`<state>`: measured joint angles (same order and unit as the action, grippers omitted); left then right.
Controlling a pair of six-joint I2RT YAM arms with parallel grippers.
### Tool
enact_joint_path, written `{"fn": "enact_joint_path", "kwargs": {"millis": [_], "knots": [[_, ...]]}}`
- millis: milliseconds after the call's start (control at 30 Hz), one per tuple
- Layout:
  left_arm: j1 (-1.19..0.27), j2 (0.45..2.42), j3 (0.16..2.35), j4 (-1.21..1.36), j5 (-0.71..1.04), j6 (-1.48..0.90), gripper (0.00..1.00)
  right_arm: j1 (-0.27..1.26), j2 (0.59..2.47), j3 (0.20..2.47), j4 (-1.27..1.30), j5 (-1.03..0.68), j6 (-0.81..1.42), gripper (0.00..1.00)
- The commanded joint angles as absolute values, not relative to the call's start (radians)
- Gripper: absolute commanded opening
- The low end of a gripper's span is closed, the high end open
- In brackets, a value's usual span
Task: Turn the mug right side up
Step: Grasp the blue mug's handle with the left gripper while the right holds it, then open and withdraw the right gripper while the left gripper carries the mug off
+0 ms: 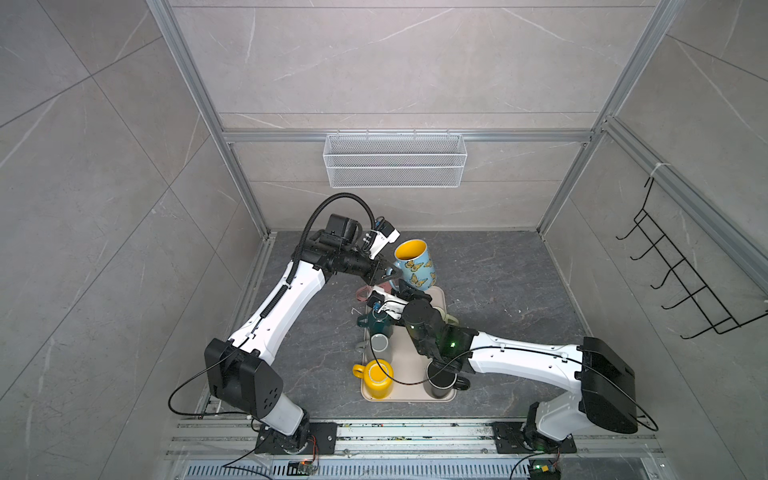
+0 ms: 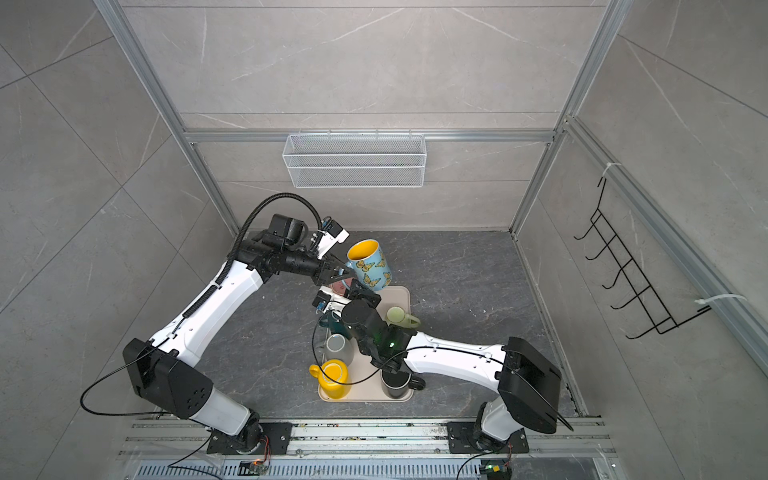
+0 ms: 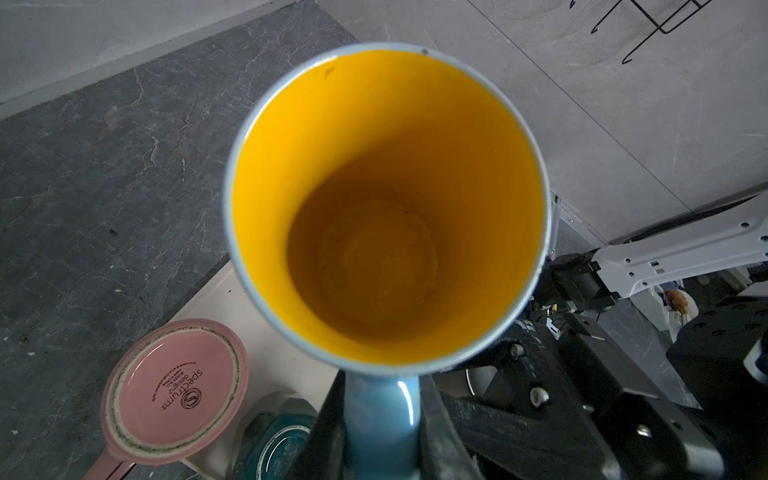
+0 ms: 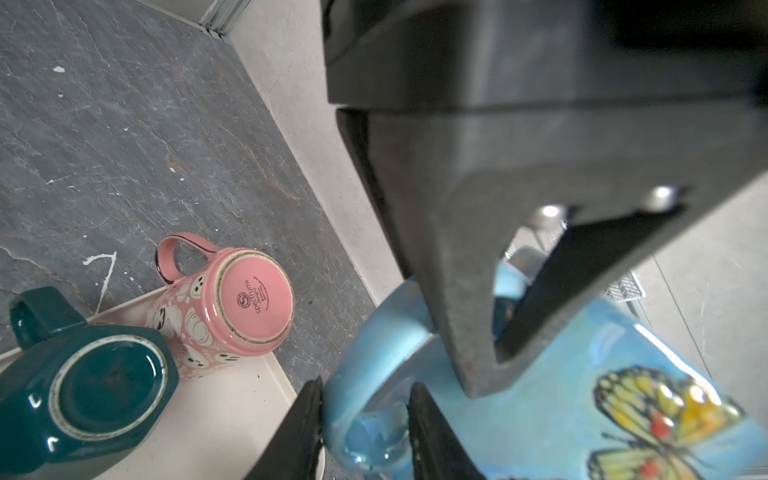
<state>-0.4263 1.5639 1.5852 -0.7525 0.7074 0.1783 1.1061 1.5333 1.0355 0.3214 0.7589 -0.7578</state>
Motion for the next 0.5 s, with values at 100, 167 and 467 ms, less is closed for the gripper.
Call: {"fn": "enact_joint_path", "kwargs": {"millis": [100,167,467], "knots": [[-0.416,1.544,1.57,-0.606,0.555,0.139,0.0,1.119,1.428,1.039,0.38,0.831,-0.717,0.43],[-0.417,1.541,1.57,-0.588,0.511,0.131,0.0,1.124,1.414,1.03,0.366,0.844,-0.706,0.46],[-0.415,1.56,1.573,-0.498,0.285,0.078,0.0,1.129,1.331,0.972,0.287,0.9,-0.57,0.61]]}}
